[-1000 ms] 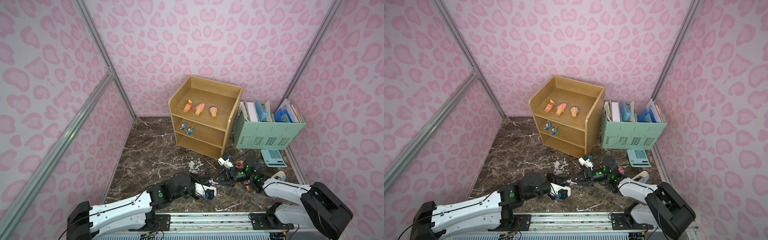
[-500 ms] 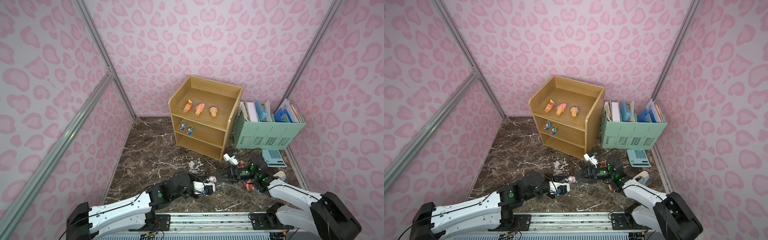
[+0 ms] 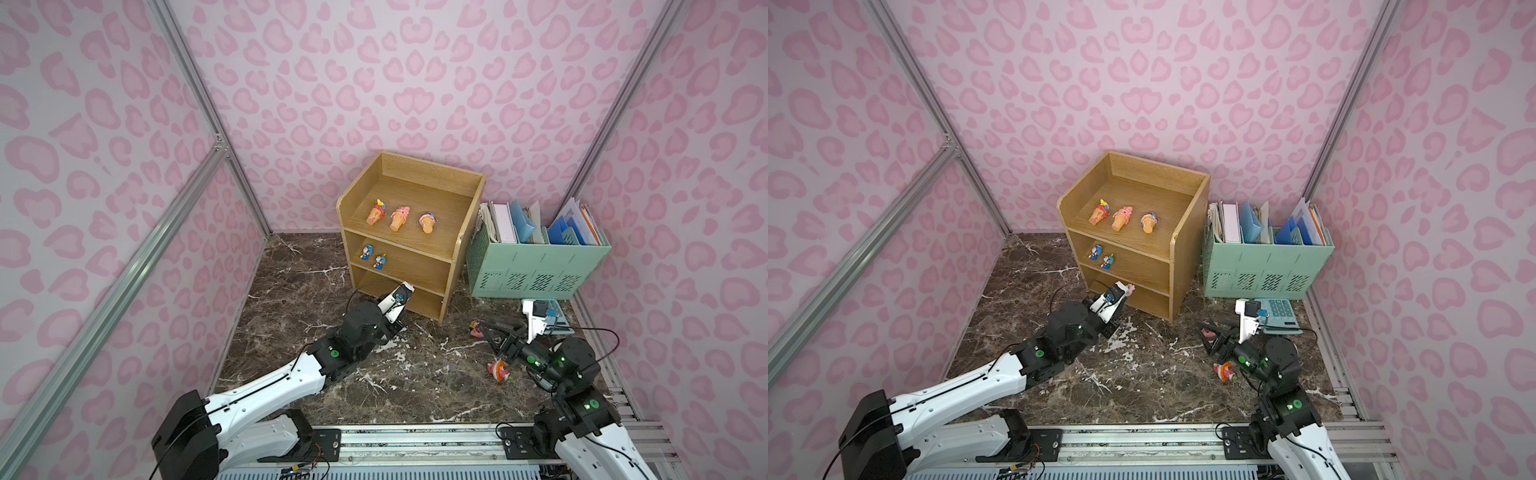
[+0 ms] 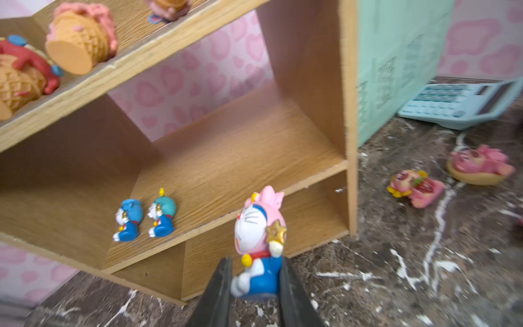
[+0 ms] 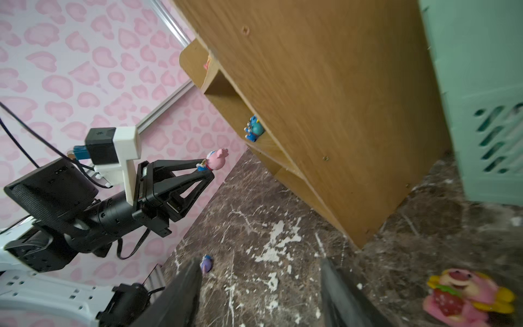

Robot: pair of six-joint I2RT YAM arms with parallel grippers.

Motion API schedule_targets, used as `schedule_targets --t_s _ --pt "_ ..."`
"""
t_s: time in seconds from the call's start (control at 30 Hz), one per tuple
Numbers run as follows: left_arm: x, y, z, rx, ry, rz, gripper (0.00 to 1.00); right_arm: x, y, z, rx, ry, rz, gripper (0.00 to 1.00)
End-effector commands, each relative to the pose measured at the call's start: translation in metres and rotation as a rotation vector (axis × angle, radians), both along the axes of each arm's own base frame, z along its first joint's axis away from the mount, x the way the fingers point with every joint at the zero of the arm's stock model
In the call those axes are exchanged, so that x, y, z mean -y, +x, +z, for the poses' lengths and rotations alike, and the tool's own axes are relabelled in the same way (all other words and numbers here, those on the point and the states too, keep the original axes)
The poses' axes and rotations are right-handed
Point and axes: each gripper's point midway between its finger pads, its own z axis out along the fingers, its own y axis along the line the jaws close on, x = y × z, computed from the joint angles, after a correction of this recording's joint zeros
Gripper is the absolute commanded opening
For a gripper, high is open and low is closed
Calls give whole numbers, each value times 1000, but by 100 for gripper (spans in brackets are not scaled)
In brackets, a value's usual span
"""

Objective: Organize plastic toys on shelves
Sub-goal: Place the plastic toy on the shelf.

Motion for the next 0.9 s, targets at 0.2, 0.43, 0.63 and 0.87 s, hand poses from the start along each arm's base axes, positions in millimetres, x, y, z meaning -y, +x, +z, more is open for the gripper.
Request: schedule_targets --t_s 0.2,0.43,0.63,0.87 --pt "5 59 5 81 -24 181 29 21 13 -5 21 -35 -72 68" --pt "0 89 -10 69 -30 238 31 22 12 -4 28 -36 -71 68" --pt "0 104 -31 25 -22 255 31 23 12 -5 25 -42 -73 68" --pt "-3 113 -45 -13 -8 281 35 24 11 -7 21 -47 -76 68"
